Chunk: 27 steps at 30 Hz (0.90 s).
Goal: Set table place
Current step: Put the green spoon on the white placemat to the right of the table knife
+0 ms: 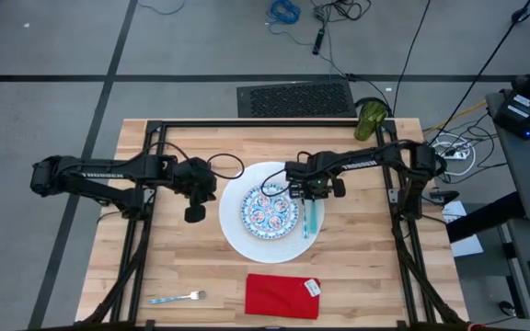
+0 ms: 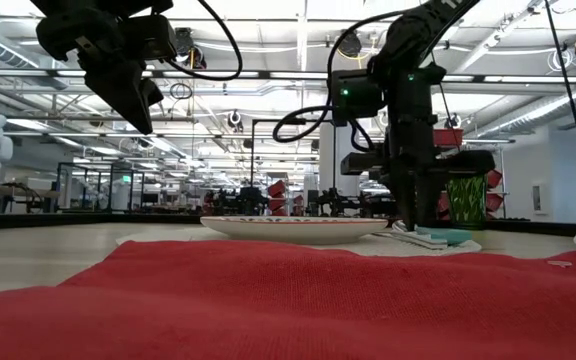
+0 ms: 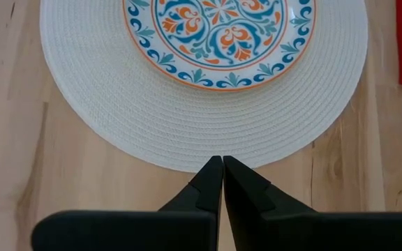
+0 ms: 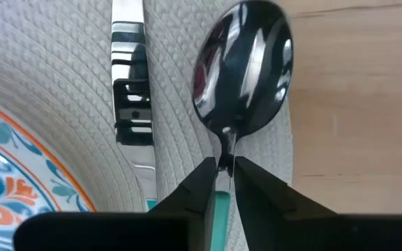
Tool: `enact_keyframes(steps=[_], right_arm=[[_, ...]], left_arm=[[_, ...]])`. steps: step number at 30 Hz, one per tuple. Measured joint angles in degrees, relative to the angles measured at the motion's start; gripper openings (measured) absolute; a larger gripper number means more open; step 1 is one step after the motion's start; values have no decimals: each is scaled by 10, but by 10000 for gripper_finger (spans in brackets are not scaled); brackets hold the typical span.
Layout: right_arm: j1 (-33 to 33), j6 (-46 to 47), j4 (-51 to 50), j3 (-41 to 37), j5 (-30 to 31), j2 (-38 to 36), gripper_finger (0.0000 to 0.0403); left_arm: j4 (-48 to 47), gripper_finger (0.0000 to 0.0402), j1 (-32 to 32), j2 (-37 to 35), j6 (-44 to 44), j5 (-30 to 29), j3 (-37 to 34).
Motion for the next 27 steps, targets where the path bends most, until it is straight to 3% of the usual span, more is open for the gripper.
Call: enact_keyframes(steps=[10,22,27], right_arm=[[0,2,0,0,-1,0,33],[0,0,9,-19,-12,0,77],[7,-4,15,-24,-10,-2,55]], left_arm=[[0,0,0,0,0,0,0],[0,0,0,0,0,0,0],[0,0,0,0,0,0,0]])
